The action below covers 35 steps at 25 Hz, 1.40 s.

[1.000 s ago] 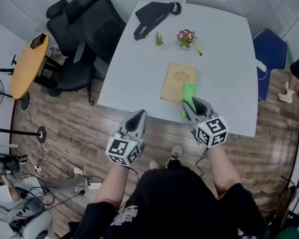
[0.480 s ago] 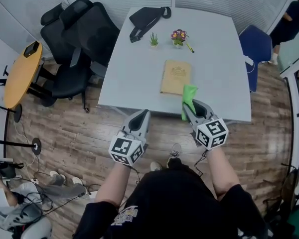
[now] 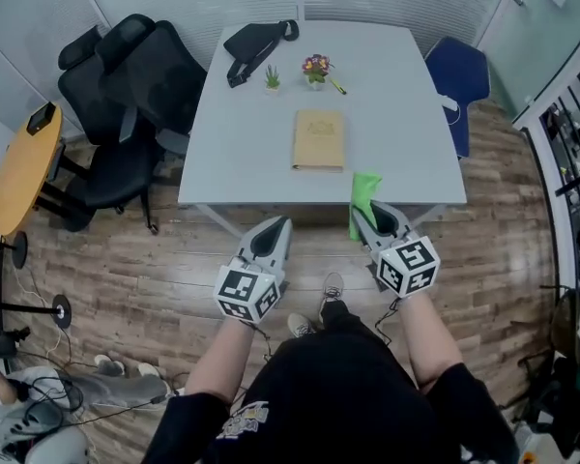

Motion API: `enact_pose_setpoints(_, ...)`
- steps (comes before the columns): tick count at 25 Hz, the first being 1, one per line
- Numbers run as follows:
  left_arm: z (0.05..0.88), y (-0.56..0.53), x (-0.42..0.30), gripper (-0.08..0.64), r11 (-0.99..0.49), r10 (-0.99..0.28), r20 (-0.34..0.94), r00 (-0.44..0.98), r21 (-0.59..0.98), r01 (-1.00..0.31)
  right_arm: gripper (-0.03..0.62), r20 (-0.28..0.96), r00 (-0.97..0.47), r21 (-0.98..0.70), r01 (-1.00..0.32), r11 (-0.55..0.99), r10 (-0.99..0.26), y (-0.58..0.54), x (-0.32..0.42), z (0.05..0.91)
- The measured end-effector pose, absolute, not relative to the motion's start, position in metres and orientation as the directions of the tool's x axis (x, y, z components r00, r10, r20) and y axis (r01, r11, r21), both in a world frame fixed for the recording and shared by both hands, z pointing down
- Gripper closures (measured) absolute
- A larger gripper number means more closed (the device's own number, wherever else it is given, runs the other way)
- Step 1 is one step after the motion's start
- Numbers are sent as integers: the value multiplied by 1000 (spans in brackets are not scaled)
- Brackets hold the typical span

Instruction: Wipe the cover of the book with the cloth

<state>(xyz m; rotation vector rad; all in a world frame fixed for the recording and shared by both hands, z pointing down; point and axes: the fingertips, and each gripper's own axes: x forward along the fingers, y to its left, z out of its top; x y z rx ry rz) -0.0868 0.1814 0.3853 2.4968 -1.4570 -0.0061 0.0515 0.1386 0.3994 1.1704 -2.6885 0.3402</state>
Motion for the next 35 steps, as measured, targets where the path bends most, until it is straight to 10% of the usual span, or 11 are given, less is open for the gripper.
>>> enact_pose_setpoints(35, 380, 210, -64, 554, -518, -832, 108, 545, 203, -831, 497, 267, -659, -134, -748, 650, -703, 182, 64, 403)
